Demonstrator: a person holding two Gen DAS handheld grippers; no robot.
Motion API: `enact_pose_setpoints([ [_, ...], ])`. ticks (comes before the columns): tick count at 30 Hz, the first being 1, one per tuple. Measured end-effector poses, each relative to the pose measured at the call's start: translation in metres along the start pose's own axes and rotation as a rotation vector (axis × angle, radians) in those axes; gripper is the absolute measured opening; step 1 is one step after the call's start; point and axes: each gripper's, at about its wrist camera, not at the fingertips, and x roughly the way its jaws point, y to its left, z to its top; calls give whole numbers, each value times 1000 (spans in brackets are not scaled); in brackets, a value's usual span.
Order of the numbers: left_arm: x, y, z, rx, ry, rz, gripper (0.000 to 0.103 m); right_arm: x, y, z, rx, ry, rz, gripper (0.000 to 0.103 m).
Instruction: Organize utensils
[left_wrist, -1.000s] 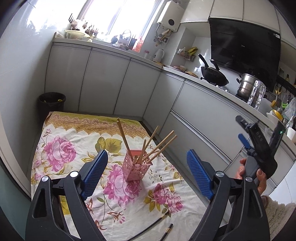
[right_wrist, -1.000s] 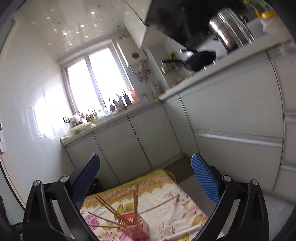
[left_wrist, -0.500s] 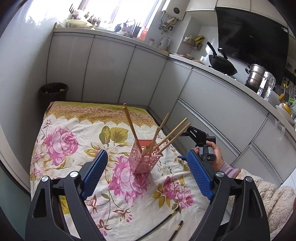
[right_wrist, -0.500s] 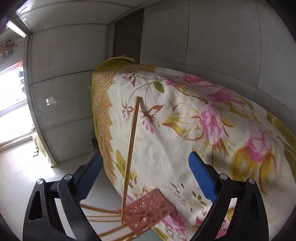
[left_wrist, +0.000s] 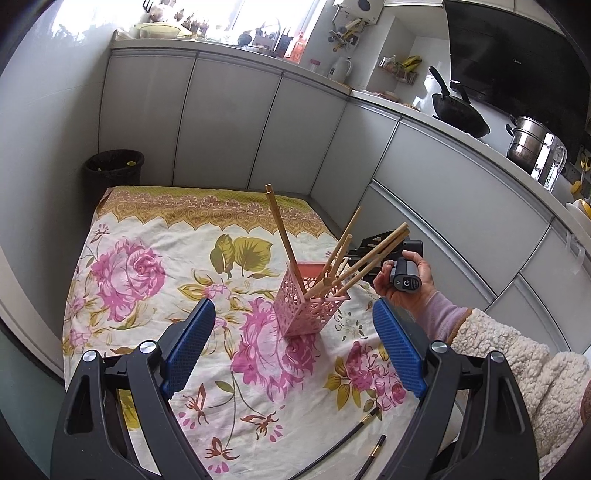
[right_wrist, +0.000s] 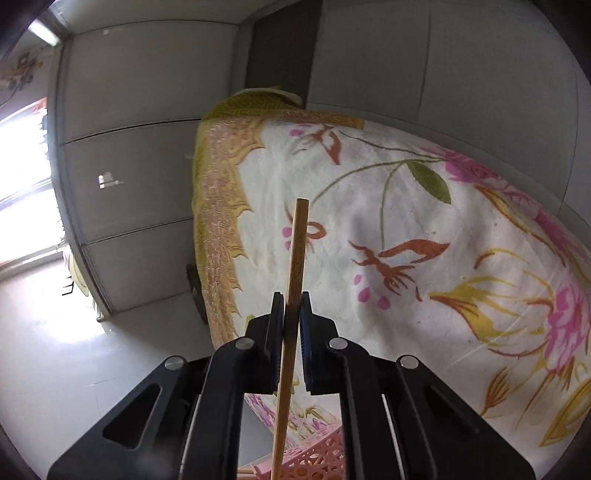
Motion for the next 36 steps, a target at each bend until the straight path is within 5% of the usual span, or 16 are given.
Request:
enact_pose_setpoints([
  [9, -32, -14, 3, 7, -66, -54, 83, -126, 106, -76, -368, -195, 126, 8],
  [18, -80, -16, 6, 2, -175, -91, 83, -243, 206, -252, -966, -634, 151, 8],
  [25, -106, -3, 6, -16, -231, -87, 83, -220, 184, -327, -1168, -813, 87, 8],
  [36, -117, 16, 6, -54, -245, -68, 83, -156, 152, -327, -1272, -847, -20, 8],
])
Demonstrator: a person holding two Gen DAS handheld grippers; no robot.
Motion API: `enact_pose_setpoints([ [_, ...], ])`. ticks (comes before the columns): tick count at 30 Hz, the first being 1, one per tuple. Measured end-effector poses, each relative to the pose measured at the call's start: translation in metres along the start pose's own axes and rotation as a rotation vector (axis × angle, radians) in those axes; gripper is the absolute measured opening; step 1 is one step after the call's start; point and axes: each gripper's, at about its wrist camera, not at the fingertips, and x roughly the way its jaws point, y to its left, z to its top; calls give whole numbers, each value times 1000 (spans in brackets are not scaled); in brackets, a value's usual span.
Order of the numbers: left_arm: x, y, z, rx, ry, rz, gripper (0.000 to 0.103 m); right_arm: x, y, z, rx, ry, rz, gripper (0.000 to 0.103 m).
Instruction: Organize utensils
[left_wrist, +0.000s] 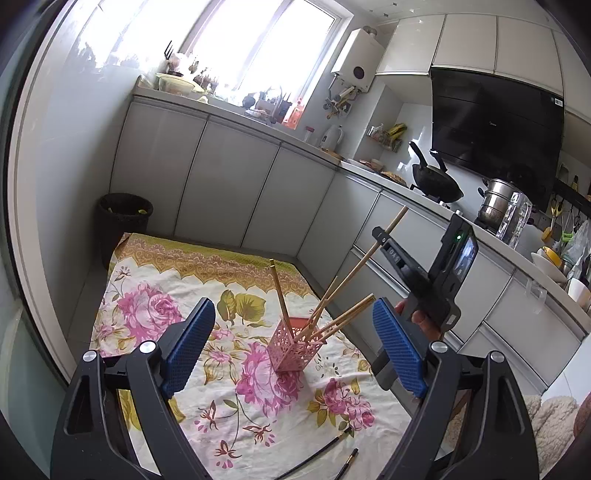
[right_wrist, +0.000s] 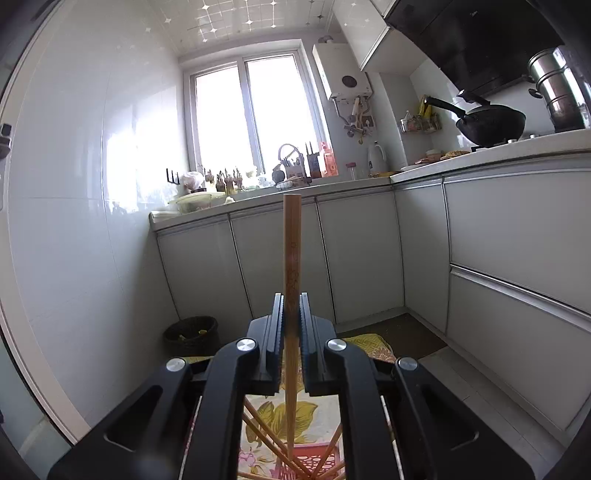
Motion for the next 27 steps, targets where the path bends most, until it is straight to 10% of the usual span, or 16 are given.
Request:
enact_pose_setpoints([
  [3, -4, 1, 2, -4, -13, -2, 83, 9, 5, -9, -27, 11, -14, 15],
  [6, -11, 3, 6, -13, -37, -5, 83, -2, 7, 2, -11, -29, -14, 49],
  [17, -15, -10, 8, 3, -37, -33, 89, -141, -13, 93, 158, -413, 73, 96],
  [24, 9, -40, -2, 89, 70, -76, 96, -184, -43, 62, 51, -344, -96, 96],
  [27, 44, -66, -23, 207, 232, -100, 96, -178, -65, 23, 14, -90, -157, 96],
])
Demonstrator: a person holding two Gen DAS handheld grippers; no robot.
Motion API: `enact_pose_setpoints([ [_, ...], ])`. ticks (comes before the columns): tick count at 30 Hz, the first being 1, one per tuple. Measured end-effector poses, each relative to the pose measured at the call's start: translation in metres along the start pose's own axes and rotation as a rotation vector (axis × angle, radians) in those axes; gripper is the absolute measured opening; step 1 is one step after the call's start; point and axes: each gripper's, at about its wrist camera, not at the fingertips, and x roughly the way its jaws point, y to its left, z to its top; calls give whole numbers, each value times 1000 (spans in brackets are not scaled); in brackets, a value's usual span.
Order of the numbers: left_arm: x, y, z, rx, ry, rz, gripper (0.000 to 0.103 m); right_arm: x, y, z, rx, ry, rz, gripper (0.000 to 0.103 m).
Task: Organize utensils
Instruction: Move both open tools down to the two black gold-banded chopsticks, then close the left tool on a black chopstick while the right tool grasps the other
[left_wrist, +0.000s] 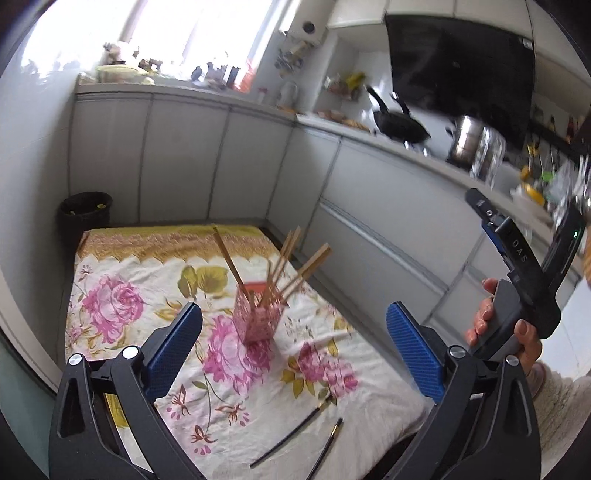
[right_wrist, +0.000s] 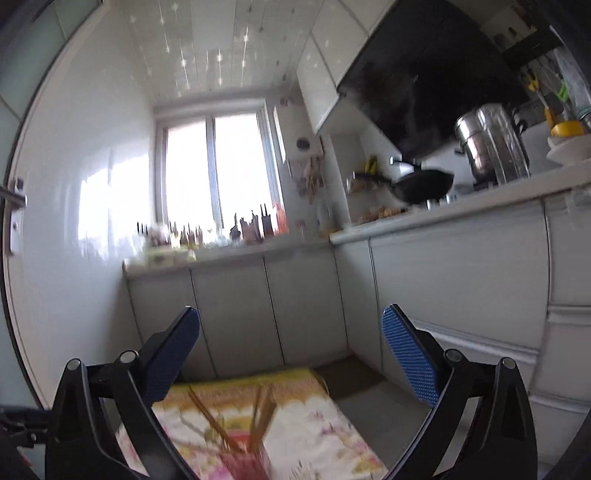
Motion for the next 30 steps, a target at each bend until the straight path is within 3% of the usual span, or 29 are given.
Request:
enact_pose_setpoints([
  [2, 38, -18, -11, 92, 138, 6, 96, 11, -28, -34, 112, 262, 43, 96],
  [4, 84, -34, -27, 179, 311, 29, 96, 18, -62, -78, 319, 509, 68, 96],
  [6, 132, -44, -47, 260, 494, 60, 96, 26, -89, -120, 497, 705, 90, 96],
  [9, 191, -55, -77, 376, 711, 90, 95, 31, -120, -174, 733, 917, 84, 96],
  [12, 229, -65, -92, 429, 840, 62, 88, 31, -135, -219, 931, 1062, 106, 96],
  [13, 240, -68, -97, 440, 886, 49, 85, 31, -138, -227, 973, 1091, 113, 96],
  [15, 260, -75, -110, 485, 981, 50, 66, 28, -141, -240, 1017, 1130, 118, 96],
  [19, 284, -72, -133, 539, 1102, 95, 60, 23, -140, -240, 1015, 1141, 139, 96],
  [26, 292, -64, -144, 543, 1134, 85, 60, 22, -139, -245, 1025, 1182, 146, 96],
  [28, 295, -67, -144, 541, 1129, 68, 57, 22, -137, -245, 1021, 1190, 142, 96],
  [30, 295, -68, -144, 550, 1123, 32, 43, 23, -133, -244, 1009, 1196, 138, 96],
])
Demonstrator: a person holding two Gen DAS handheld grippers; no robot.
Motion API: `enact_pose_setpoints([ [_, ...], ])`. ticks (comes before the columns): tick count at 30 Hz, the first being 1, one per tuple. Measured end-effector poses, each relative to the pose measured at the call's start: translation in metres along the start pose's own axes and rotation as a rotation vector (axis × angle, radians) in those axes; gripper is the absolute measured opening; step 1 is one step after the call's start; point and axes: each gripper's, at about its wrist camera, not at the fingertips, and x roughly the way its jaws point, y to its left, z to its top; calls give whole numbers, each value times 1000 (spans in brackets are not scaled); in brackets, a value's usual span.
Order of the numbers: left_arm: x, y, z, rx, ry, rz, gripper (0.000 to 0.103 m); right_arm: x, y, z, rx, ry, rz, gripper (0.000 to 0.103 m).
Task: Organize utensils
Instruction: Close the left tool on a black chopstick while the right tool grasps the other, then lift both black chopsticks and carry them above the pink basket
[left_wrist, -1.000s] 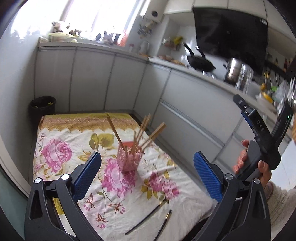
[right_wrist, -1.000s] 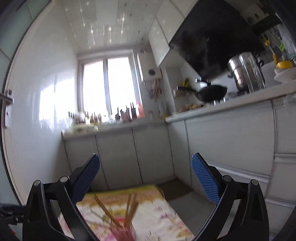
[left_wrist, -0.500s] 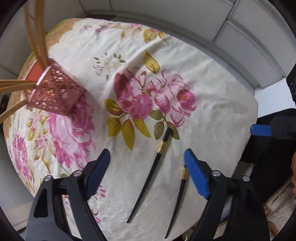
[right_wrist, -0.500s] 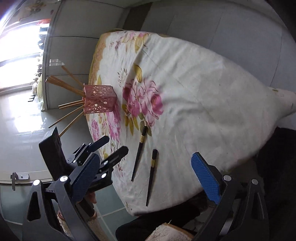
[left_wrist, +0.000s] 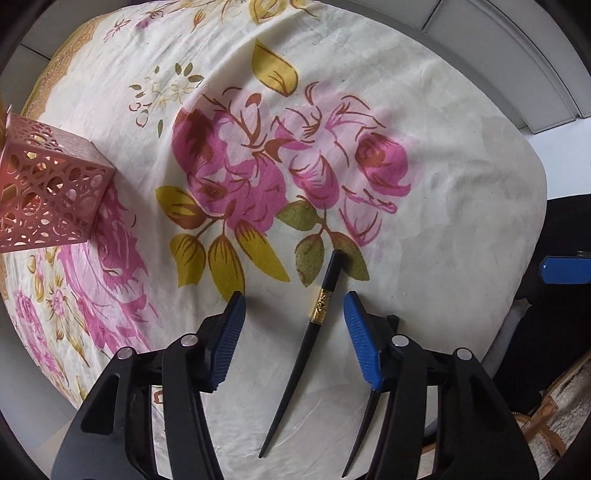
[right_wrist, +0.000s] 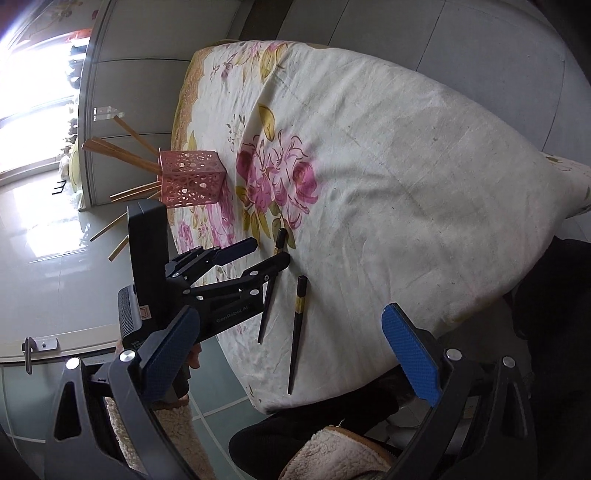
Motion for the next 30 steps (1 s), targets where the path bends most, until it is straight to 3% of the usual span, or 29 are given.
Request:
enact_pose_setpoints([
  [3, 1, -14, 0, 41, -16, -27, 21, 8, 4, -4, -7, 22, -22, 96],
  [7, 0, -8, -8, -12, -67, -66, 6, 20, 12, -12, -5, 47, -82, 96],
  [11, -11, 24, -45, -174, -201, -107, 6, 36, 33, -16, -51, 24, -251, 93],
  [15, -41, 61, -98, -366, -389, -172, 6, 78, 58, -18, -138, 127, -441, 64],
  [18, -60, 79, -134, -446, -507, -191, 6, 107, 72, -21, -175, 164, -574, 50],
  [25, -111, 82, -157, -455, -659, -172, 6, 134, 94, -13, -201, 83, -777, 41],
  [28, -115, 79, -161, -457, -670, -155, 6, 143, 108, -20, -269, 38, -841, 24],
  [30, -116, 80, -167, -466, -676, -135, 6, 152, 122, -31, -393, 0, -885, 15],
])
